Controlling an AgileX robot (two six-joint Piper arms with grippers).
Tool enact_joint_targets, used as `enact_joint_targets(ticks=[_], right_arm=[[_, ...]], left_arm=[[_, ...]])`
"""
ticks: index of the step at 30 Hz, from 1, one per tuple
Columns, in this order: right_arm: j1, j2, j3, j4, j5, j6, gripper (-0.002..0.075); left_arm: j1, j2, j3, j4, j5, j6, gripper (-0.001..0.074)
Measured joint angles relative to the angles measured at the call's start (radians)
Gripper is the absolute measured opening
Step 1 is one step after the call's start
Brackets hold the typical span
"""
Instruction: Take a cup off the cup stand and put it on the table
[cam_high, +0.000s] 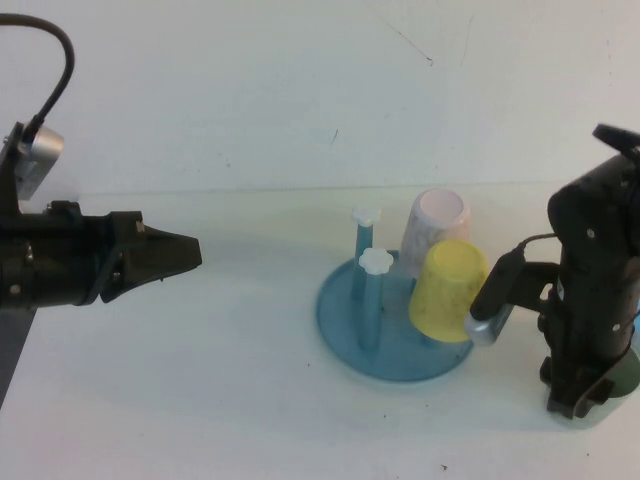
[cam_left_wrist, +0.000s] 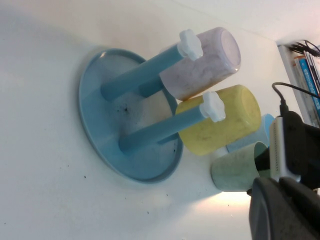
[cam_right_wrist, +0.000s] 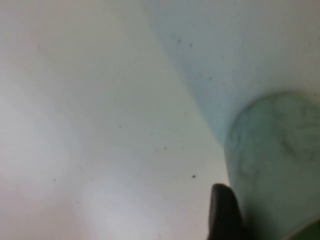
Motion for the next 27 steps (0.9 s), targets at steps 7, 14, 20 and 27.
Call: enact_joint_targets(ticks=[7, 14, 20, 27], right_arm=[[0.000, -0.078, -0.061, 0.072, 0.123, 0.030, 0.0382], [0.000, -0.355, 0.028, 0.155, 0.068, 0.030, 0.0338], [0.000, -0.664, 0.171, 0.181, -0.092, 0.030, 0.0316], [0.000, -0.984, 0.401, 0.258, -0.370, 0.005, 0.0269]], left_arm=[[0.000, -0.002, 0.000, 0.004, -0.049, 0.008, -0.0001], [0.000, -0.076, 0.000, 0.100, -0.080, 0.036, -0.0001], [0.000, -0.272, 0.000, 0.254, -0.180, -0.020, -0.0001], [0.000, -0.530, 0.000, 0.509, -0.271, -0.177, -0.0001]])
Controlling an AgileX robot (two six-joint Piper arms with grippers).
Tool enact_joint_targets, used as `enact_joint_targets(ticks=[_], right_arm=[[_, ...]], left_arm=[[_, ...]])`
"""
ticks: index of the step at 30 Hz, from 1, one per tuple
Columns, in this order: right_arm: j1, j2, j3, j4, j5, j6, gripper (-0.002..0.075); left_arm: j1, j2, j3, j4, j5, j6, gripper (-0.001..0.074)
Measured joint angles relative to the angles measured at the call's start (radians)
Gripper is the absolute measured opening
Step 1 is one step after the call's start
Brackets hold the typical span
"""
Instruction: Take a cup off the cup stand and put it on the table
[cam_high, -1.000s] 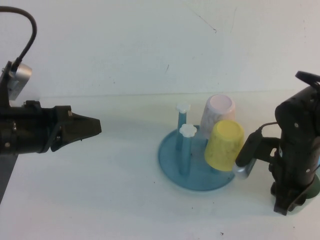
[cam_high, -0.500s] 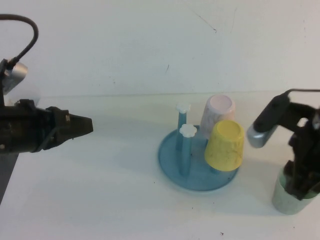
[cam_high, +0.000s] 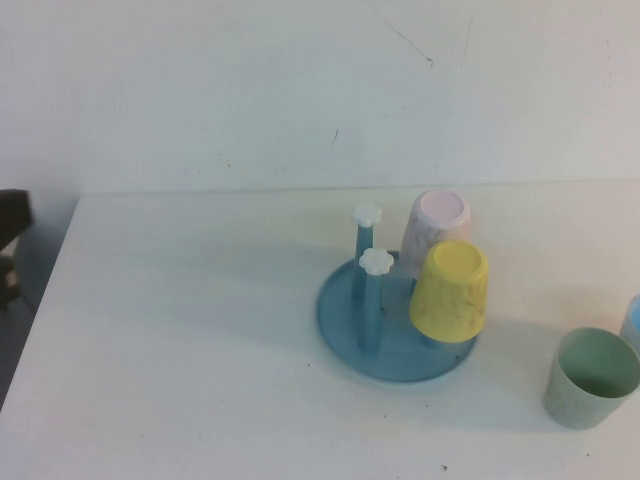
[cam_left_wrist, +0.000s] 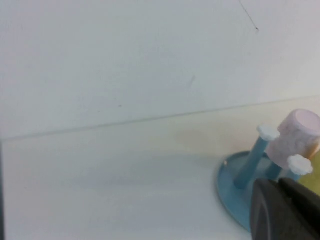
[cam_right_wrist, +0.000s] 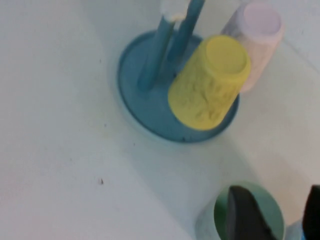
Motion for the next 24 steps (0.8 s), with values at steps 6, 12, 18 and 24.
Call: enact_joint_targets(ticks=[6, 12, 18, 24], right_arm=[[0.000, -0.164, 0.147, 0.237, -0.166, -0.187, 0.0076], [0.000, -0.242, 0.222, 0.640, -0.195, -0.564, 0.0006], [0.000, -0.258, 0.235, 1.075, -0.154, -0.996, 0.0000], [0.000, -0.263, 0.235, 1.252, -0.132, -1.210, -0.0001]], left_arm=[[0.000, -0.153, 0.034, 0.238, -0.030, -0.179, -0.0001], [0.000, -0.320, 0.237, 0.295, -0.146, -0.225, -0.0001], [0.000, -0.436, 0.502, 0.295, -0.367, -0.225, -0.0001], [0.000, -0.439, 0.712, 0.287, -0.493, -0.225, -0.0001]])
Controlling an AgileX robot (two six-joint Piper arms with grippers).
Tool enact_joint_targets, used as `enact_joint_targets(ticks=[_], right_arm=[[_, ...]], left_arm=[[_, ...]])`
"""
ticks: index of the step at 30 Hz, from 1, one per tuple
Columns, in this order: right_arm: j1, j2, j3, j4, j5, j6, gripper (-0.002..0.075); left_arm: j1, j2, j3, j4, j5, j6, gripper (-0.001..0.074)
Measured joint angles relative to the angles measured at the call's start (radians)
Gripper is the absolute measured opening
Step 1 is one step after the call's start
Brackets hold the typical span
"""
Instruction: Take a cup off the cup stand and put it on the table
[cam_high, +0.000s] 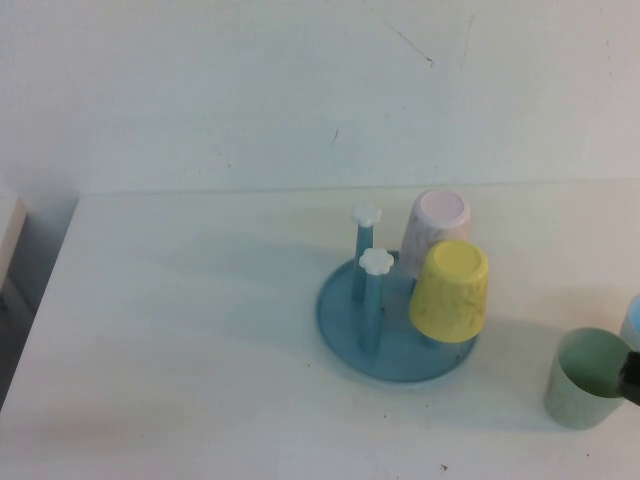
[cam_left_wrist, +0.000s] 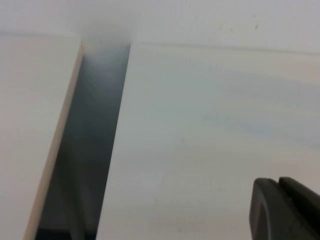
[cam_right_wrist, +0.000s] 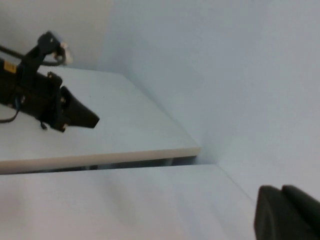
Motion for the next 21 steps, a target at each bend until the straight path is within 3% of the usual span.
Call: enact_joint_targets(ticks=[21], right_arm=[[0.000, 0.027, 0.019, 0.019, -0.067, -0.024, -0.0001]], left_arm=[[0.000, 0.000, 0.049, -0.079, -0.023, 0.000, -0.0001]])
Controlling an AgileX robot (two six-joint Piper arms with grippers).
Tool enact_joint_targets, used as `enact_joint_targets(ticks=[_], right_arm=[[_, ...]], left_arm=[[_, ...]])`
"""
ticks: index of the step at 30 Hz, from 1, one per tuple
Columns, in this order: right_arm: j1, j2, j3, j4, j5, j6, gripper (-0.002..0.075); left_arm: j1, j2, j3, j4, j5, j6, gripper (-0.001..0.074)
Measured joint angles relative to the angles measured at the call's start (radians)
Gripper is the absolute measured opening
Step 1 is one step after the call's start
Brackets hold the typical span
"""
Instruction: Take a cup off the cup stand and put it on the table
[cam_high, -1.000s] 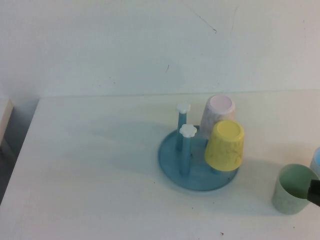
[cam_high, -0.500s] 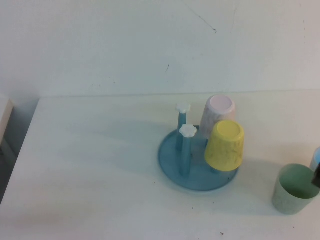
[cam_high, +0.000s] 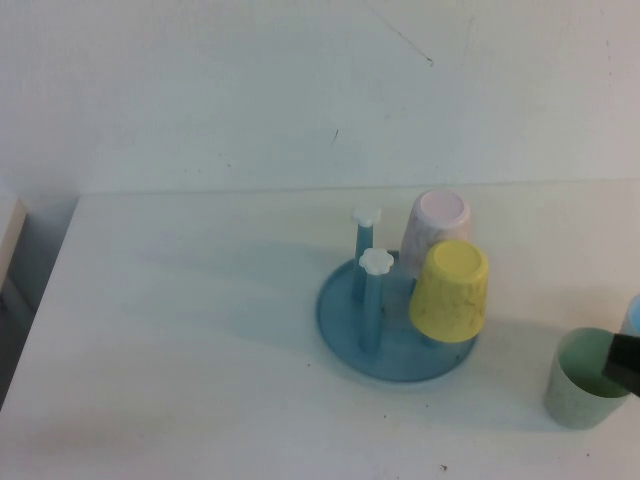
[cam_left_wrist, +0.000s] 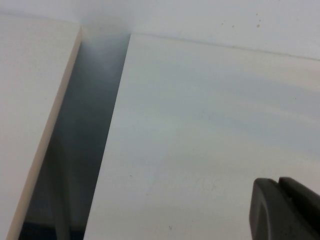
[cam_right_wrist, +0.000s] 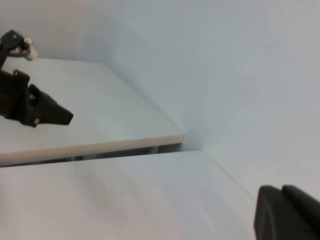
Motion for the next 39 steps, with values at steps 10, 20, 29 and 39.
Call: enact_joint_targets(ticks=[10, 20, 29, 39], right_arm=[[0.000, 0.002, 0.091, 0.006, -0.127, -0.045, -0.0001], [0.000, -0.049, 0.145, 0.010, -0.447, -0.206, -0.0001], [-0.029, -0.233, 0.332, -0.564, -0.542, 0.327, -0.0001], [-0.438, -0.562, 0.476, -1.326, -0.264, 1.253, -0.0001]], left_arm=[[0.000, 0.000, 0.000, -0.002, 0.000, 0.000, -0.0002], [0.000, 0.000, 0.000, -0.002, 0.000, 0.000, -0.0002], [0.000, 0.000, 0.000, -0.002, 0.000, 0.000, -0.0002], [0.000, 0.000, 0.000, -0.002, 0.000, 0.000, -0.0002]])
